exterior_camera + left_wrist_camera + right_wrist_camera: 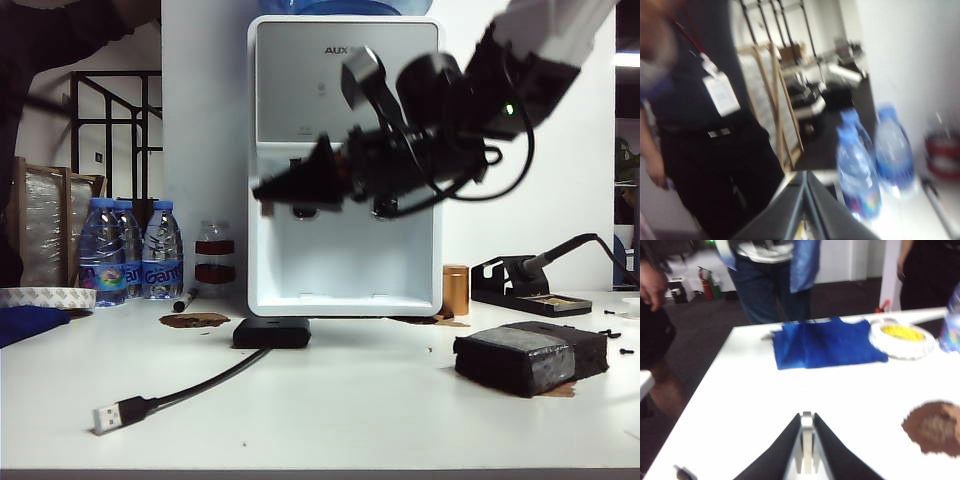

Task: Take the USB flash drive out of the black sponge and insert it into the slot on top of the black USB adpator box.

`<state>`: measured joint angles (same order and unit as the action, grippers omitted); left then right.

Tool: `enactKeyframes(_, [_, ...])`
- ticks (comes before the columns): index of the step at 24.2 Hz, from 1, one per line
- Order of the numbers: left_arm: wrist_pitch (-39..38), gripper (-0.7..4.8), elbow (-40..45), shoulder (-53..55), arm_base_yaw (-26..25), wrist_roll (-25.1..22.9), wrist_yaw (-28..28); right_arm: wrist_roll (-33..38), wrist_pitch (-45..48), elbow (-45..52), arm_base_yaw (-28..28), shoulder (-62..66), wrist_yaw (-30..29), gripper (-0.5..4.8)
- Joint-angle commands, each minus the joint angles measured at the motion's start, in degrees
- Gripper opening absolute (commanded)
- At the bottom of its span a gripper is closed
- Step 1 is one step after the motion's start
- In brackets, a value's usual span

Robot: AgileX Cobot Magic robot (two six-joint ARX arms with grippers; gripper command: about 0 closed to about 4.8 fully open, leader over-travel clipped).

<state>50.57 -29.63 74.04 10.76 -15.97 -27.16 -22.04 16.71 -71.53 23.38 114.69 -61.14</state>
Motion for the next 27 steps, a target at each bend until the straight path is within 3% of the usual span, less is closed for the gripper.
enactKeyframes(1, [-4.2,-0.04,-0.1,-1.0,0.2,0.7,8.9,-1.4,0.3,-0.2,-0.7,1.2,-0.3,-0.05])
enactKeyframes(6, [-11.4,-0.04,-0.1,-0.9,1.0,8.1,21.6,-3.2,0.2,-0.2,-0.7,3.0,0.5,-0.04])
enactKeyframes(11, [-14.8,-0.04,-0.1,-0.6,1.0,9.1,34.0,-5.0,0.2,-0.2,-0.6,6.9,0.5,-0.04])
enactKeyframes(14, [-15.4,-0.04,-0.1,0.2,1.0,8.9,40.8,-9.6,0.2,-0.4,-0.5,7.3,0.5,-0.04])
enactKeyframes(20, [-15.4,-0.04,-0.1,0.3,1.0,9.0,46.9,-11.9,0.5,-2.5,-0.5,9.3,0.7,-0.04])
enactKeyframes(27, [-15.4,-0.04,-0.1,0.9,1.0,9.0,47.1,-12.3,2.5,-3.0,-0.2,12.1,0.1,-0.04])
